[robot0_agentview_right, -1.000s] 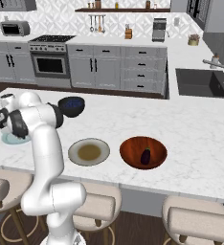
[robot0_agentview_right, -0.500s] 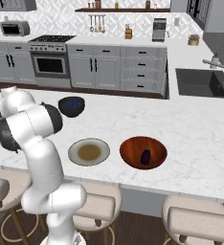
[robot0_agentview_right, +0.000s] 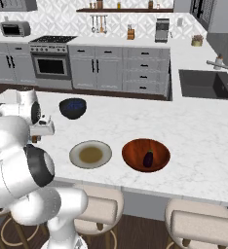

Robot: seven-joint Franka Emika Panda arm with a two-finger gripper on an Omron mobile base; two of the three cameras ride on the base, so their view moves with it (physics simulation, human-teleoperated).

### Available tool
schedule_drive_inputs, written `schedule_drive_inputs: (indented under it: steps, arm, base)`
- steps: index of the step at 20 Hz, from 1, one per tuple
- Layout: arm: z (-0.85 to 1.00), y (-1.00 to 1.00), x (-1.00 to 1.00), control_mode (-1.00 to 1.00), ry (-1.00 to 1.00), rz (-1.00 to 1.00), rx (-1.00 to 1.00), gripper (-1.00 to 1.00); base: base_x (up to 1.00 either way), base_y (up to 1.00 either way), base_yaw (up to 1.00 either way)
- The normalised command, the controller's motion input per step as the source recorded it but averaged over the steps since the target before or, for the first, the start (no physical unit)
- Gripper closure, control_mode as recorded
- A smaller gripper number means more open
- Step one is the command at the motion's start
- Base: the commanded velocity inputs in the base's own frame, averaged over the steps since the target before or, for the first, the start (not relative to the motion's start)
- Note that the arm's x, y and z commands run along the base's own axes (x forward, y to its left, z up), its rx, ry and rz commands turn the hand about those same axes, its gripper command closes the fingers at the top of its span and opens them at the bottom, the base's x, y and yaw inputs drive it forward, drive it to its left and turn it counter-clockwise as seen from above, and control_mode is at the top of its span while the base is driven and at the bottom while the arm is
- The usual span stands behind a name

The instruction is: Pick the chicken drumstick and eggplant from their plates and place them in the bowl. Then put the bowl in the fridge.

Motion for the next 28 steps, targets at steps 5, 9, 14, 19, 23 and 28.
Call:
schedule_drive_inputs:
  steps: [5, 9, 14, 19, 23, 28]
  arm:
    - [0.61, -1.00, -0.01, -1.00, 0.00, -0.01, 0.02, 1.00]
    - [0.26, -1.00, 0.00, -1.00, 0.00, -0.04, 0.00, 1.00]
    - [0.03, -1.00, 0.00, -1.00, 0.00, -0.06, 0.00, 1.00]
    - [-0.13, -1.00, 0.01, -1.00, 0.00, -0.09, -0.11, 1.00]
    - [-0.06, -1.00, 0.01, -1.00, 0.00, -0.09, -0.11, 1.00]
    - [-0.05, -1.00, 0.16, -1.00, 0.02, -0.12, -0.07, 1.00]
  base:
    - [0.00, 0.00, 0.00]
    - [0.00, 0.00, 0.00]
    - [0.00, 0.00, 0.00]
    - [0.00, 0.00, 0.00]
    - [0.00, 0.00, 0.00]
    - [0.00, 0.00, 0.00]
